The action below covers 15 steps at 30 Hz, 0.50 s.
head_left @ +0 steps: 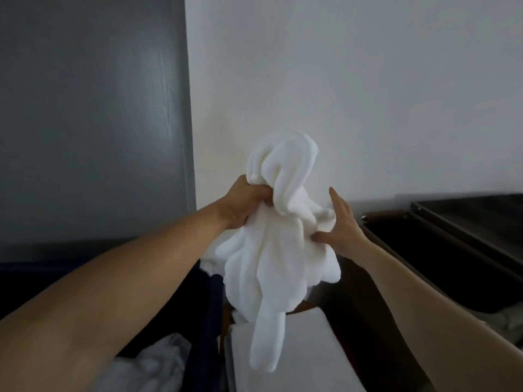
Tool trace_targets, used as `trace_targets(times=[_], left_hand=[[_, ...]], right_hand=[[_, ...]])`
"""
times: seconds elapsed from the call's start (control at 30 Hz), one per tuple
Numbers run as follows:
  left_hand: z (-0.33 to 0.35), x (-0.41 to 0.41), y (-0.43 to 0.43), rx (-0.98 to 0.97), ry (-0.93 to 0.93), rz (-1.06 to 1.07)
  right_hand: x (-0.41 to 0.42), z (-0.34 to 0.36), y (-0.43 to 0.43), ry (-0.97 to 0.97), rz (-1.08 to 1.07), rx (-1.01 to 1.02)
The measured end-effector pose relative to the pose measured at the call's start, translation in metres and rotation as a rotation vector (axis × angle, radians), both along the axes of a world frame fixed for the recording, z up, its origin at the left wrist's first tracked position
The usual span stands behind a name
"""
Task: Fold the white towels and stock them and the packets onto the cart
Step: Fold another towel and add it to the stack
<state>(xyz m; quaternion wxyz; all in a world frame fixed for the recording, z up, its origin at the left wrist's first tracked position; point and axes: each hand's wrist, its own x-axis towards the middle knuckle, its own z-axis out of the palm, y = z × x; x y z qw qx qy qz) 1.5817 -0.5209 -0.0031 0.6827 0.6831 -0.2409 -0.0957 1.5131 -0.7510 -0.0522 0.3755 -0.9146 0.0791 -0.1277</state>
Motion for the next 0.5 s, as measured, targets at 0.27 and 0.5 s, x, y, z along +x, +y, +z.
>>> trace_targets(times=[0.27, 0.5], left_hand=[[-0.032, -0.001, -0.032, -0.008, 0.049, -0.114], [-0.093, -0.021, -0.065, 0.029, 0.308, 0.088]], right_hand=[[-0.013, -0.020, -0.039, 0.010, -0.087, 0.120], [-0.007, 0.016, -0.067, -0.092, -0.097, 0.421]])
